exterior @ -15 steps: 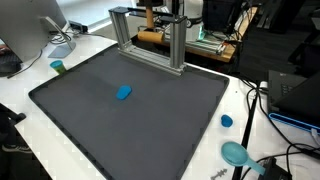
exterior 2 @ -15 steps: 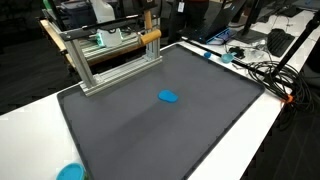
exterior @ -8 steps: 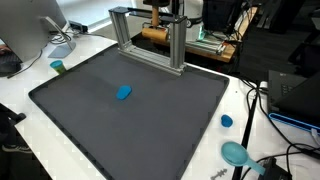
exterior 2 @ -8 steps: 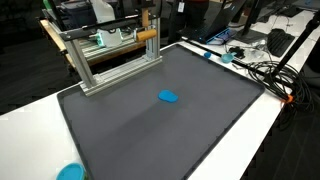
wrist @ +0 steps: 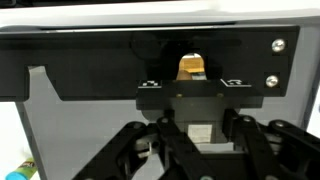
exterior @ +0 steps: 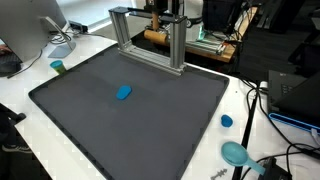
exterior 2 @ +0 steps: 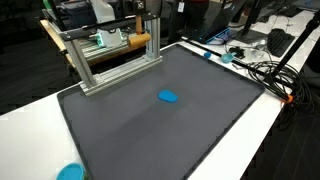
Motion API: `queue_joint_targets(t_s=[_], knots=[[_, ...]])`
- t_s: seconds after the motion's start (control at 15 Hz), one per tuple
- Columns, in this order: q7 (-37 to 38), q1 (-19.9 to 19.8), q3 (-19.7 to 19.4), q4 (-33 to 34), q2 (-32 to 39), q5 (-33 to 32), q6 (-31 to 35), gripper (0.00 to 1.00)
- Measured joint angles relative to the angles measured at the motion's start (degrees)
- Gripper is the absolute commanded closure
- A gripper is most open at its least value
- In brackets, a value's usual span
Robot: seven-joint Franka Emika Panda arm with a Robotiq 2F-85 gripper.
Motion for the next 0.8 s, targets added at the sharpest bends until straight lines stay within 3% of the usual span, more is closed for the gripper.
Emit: queue_joint_targets(t_s=[0.07,0.13,0.4,0.8], knots=[[0.0,0.0,-0.3,-0.5,-0.3,0.1,0.0,0.29],[0.0,0.1,-0.3,-1.0,-0.7,0.3,0.0,0.27],[-1.7,1.1,-0.5,-1.9,-3.4,0.7,0.7,0.02],[-2.3,1.2,-0.9,-2.2,-8.7,1.0,4.1,0.0]])
